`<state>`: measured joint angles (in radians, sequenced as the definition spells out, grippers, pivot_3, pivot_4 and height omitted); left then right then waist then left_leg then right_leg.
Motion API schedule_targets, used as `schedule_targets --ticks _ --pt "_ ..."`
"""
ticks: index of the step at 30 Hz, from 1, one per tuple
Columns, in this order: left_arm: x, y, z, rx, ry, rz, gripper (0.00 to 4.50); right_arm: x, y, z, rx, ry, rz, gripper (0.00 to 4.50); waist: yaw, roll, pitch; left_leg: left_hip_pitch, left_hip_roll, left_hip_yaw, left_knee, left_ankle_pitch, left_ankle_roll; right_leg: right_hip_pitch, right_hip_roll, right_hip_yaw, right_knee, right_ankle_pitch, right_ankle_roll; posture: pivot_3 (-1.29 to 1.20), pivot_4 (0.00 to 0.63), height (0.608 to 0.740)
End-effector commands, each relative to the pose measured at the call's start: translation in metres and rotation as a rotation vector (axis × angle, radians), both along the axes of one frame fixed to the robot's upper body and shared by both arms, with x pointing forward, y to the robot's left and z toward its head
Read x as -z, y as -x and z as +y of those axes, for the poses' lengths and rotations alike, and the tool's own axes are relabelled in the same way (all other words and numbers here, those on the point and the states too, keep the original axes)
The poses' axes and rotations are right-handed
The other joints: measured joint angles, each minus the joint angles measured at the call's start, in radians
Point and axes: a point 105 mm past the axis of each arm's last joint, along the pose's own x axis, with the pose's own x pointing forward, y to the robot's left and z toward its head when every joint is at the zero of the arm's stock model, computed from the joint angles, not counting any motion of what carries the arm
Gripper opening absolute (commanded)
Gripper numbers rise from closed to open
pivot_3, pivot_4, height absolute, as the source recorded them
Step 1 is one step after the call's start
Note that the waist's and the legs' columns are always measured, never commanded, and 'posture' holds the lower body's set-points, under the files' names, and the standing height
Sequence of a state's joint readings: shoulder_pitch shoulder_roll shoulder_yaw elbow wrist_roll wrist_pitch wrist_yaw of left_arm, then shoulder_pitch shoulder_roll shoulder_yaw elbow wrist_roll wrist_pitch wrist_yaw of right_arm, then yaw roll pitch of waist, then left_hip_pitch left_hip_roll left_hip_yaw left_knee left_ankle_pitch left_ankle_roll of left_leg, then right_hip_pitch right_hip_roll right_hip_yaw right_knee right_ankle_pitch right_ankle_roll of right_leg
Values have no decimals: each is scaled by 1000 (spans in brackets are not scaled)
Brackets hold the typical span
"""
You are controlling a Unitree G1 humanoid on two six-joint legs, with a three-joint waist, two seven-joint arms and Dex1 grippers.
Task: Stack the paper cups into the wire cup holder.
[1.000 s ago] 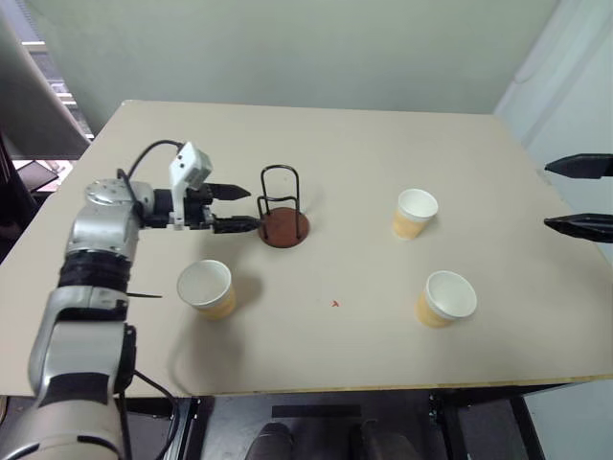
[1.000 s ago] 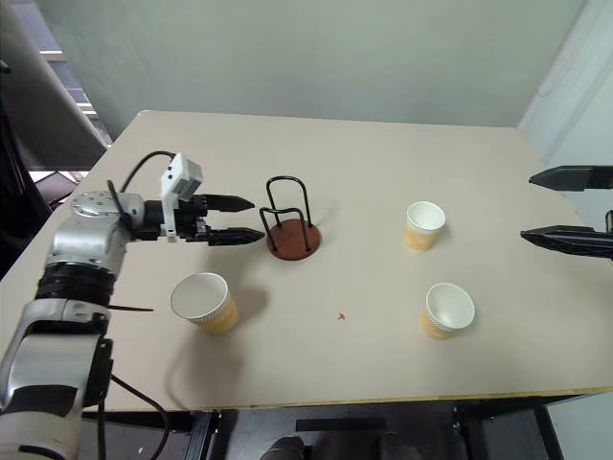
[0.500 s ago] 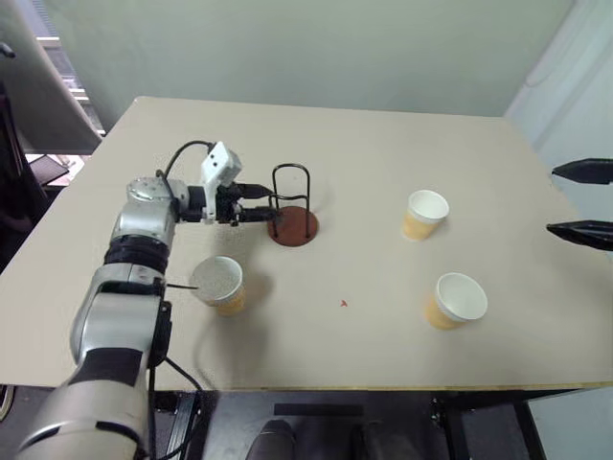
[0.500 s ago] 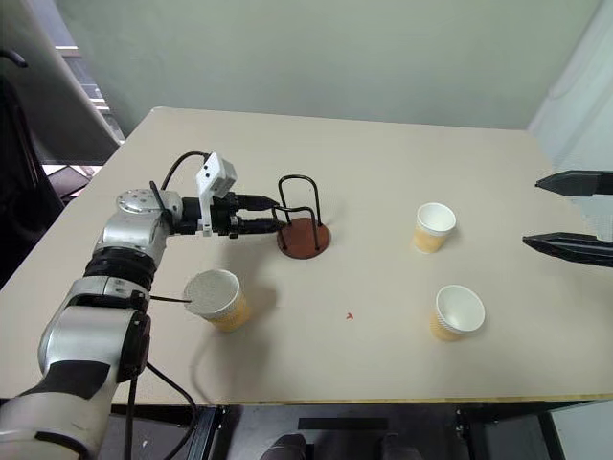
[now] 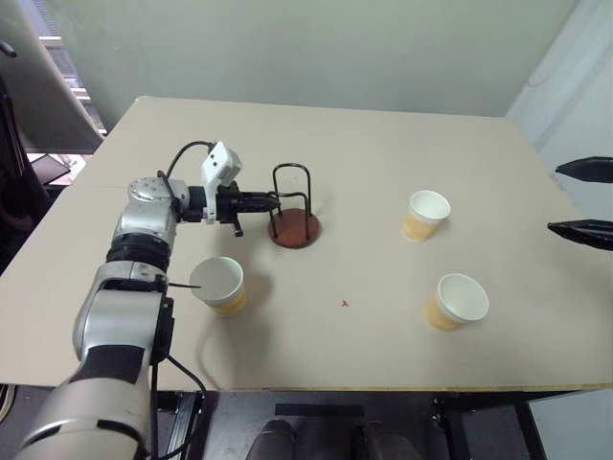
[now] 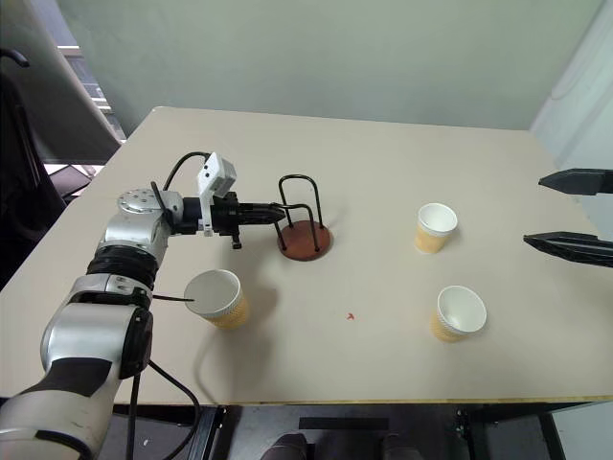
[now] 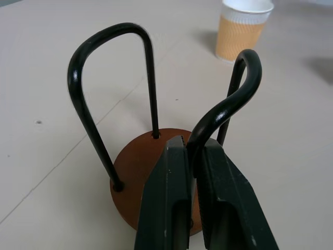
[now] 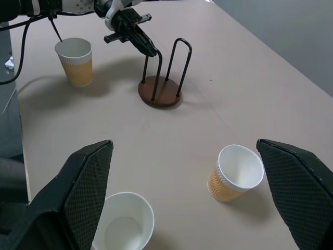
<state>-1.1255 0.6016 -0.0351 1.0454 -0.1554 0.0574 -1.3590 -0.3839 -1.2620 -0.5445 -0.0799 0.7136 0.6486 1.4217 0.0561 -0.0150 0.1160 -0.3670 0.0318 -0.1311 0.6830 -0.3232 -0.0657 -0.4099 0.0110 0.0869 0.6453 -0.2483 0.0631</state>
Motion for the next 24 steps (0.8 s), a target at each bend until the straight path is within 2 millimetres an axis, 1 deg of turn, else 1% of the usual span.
schedule_targets --ticks 1,2,3,5,7,9,11,12,15,17,19,21,24 --pt "-56 11 -2 78 50 -141 35 -12 3 1 -6 3 -57 4500 0 0 0 0 0 0 0 0 0 0 0 0 0 0 0 0 150 740" --pt "-66 17 -4 109 58 -157 35 -12 3 1 -9 5 -56 4500 0 0 0 -1 0 0 0 0 0 0 0 0 0 0 0 0 150 740" --pt "-78 28 -7 153 74 -167 35 -12 4 1 -13 10 -53 4500 0 0 0 -1 0 0 0 0 0 0 0 -1 0 0 0 0 150 740" --pt "-91 51 -13 219 84 -159 35 -10 6 2 -22 23 -40 4500 0 0 0 -1 0 1 0 0 0 -1 1 -1 0 0 1 0 150 740" --pt "-84 73 -20 257 38 -122 35 -6 9 2 -32 36 -24 4500 0 2 -1 -1 -1 3 -1 0 1 0 1 -1 1 1 2 0 150 740" --pt "-60 98 -32 286 -55 -86 35 -1 10 6 -47 31 -7 4500 0 6 -4 0 -1 4 -1 -1 2 1 1 0 0 1 2 0 150 740" --pt "-44 113 -47 278 -86 -52 35 3 9 9 -56 29 1 4500 0 6 -4 3 -1 7 -1 -1 2 2 0 3 0 0 5 0 150 740" --pt "-41 118 -54 274 -92 -48 35 4 8 9 -58 27 3 4500 3 5 -3 3 -1 7 -1 -1 2 1 0 3 -1 0 5 0 150 740" --pt "-38 132 -79 285 -46 -25 35 9 5 12 -63 26 8 4500 10 3 -2 2 -1 4 2 0 3 1 0 2 1 0 5 0 150 740" --pt "-35 139 -89 278 -25 5 35 11 4 13 -68 26 11 4500 8 3 -2 8 -1 4 4 -1 4 8 0 2 1 1 5 0 150 740" --pt "-29 146 -92 274 -35 36 35 11 3 13 -69 27 10 4500 4 3 -2 17 -1 7 3 -2 6 16 0 3 0 1 5 0 150 740" --pt "-14 151 -91 253 -89 69 35 11 3 12 -66 27 9 4500 -1 3 -2 21 -1 8 1 -2 6 19 0 3 0 1 3 0 150 740" --pt "5 149 -84 193 -146 96 35 10 2 11 -65 27 7 4500 -6 4 -2 23 -1 9 -1 -2 6 19 0 4 1 -1 1 0 150 740"
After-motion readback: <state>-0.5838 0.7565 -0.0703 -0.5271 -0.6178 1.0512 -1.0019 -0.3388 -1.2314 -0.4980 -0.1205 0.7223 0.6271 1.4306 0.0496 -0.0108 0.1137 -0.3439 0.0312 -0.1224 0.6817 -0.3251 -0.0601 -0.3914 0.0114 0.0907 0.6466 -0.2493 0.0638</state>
